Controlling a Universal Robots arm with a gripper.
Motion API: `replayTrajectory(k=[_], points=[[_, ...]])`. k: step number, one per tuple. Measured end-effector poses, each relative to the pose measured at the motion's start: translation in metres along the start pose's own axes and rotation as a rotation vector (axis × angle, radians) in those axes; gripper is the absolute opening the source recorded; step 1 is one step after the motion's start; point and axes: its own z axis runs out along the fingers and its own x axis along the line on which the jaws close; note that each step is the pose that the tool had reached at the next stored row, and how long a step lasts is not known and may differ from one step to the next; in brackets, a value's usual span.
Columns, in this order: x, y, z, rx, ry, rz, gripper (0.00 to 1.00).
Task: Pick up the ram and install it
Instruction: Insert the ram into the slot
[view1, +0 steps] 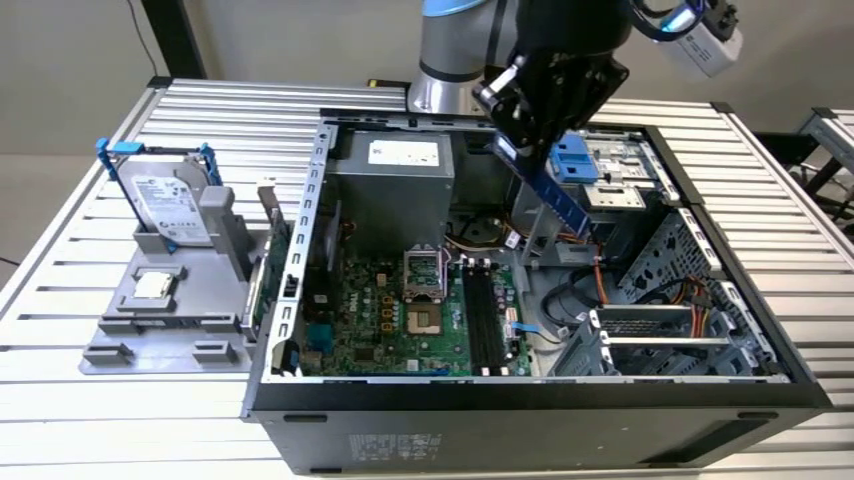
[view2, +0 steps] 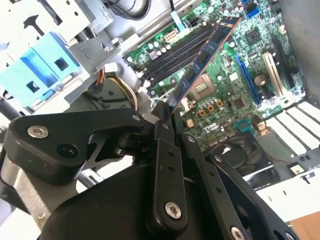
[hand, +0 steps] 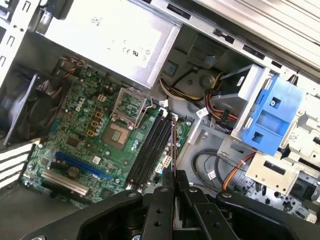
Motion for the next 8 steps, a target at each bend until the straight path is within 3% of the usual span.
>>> replayTrajectory(k=[8], points=[[0.0001,0.0,0.0015,0.0043,-0.0013,0.096,0.0]])
